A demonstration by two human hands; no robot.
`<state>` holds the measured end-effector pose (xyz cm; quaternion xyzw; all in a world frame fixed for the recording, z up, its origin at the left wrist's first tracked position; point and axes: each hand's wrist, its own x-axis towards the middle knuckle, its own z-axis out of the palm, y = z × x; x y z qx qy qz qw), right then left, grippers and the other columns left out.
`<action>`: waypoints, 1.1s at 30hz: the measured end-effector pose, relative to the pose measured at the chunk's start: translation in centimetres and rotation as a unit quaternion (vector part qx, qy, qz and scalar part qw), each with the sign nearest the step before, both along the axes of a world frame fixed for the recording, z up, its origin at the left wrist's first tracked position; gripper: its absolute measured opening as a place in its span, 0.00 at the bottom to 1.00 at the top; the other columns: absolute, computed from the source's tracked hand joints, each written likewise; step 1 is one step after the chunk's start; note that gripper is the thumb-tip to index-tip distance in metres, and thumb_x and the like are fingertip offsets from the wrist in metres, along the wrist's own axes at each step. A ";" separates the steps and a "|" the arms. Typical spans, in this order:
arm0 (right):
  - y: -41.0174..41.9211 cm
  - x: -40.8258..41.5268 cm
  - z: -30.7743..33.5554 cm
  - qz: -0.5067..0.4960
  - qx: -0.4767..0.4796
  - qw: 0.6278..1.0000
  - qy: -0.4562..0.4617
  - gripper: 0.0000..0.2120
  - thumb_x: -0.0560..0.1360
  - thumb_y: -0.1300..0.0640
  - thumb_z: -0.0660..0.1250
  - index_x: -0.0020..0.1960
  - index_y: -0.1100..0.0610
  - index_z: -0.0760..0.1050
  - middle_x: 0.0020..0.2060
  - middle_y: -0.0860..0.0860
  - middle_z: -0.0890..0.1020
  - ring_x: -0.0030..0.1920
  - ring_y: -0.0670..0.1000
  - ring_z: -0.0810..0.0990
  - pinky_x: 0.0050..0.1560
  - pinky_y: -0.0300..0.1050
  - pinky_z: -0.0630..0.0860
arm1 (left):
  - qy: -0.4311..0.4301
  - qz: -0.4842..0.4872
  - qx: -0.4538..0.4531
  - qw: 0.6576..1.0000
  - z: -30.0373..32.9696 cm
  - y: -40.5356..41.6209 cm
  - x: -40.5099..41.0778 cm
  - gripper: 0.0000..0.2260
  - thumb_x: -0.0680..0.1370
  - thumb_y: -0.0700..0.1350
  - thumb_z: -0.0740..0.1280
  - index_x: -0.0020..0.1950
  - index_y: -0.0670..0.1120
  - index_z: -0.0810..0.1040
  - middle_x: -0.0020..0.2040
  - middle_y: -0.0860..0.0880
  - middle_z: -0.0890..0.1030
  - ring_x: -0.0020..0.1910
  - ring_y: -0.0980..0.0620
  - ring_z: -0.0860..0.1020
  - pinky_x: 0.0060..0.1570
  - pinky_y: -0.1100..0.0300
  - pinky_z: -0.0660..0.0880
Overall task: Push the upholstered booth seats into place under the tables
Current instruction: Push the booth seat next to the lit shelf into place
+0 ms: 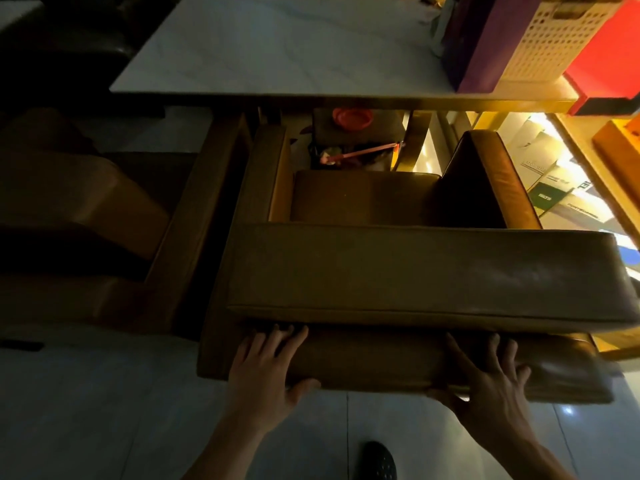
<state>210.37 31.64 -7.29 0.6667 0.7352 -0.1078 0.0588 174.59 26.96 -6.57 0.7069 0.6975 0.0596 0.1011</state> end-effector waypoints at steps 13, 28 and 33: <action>6.1 -0.8 0.0 0.012 0.018 1.000 -0.018 0.45 0.66 0.20 0.53 0.77 0.42 0.61 0.71 0.70 0.62 0.69 0.77 0.57 0.56 0.81 0.68 | -0.003 0.024 0.006 1.000 -0.1 5.3 -0.2 0.37 0.70 0.75 0.59 0.76 0.60 0.63 0.68 0.58 0.71 0.67 0.50 0.63 0.69 0.46 0.65; 9.0 -1.5 0.3 0.028 0.052 0.998 -0.023 0.47 0.66 0.24 0.58 0.79 0.44 0.55 0.73 0.68 0.59 0.72 0.74 0.55 0.64 0.76 0.65 | -0.013 0.040 0.017 0.999 0.0 8.2 -0.2 0.37 0.71 0.72 0.63 0.76 0.58 0.62 0.69 0.55 0.69 0.70 0.49 0.63 0.75 0.48 0.54; 8.4 -1.5 0.5 0.027 0.044 0.998 -0.029 0.45 0.67 0.24 0.54 0.79 0.43 0.56 0.72 0.68 0.61 0.72 0.73 0.56 0.63 0.74 0.66 | -0.017 0.042 0.008 0.999 -0.1 7.7 -0.4 0.38 0.71 0.71 0.64 0.77 0.58 0.61 0.70 0.55 0.68 0.71 0.49 0.63 0.76 0.49 0.51</action>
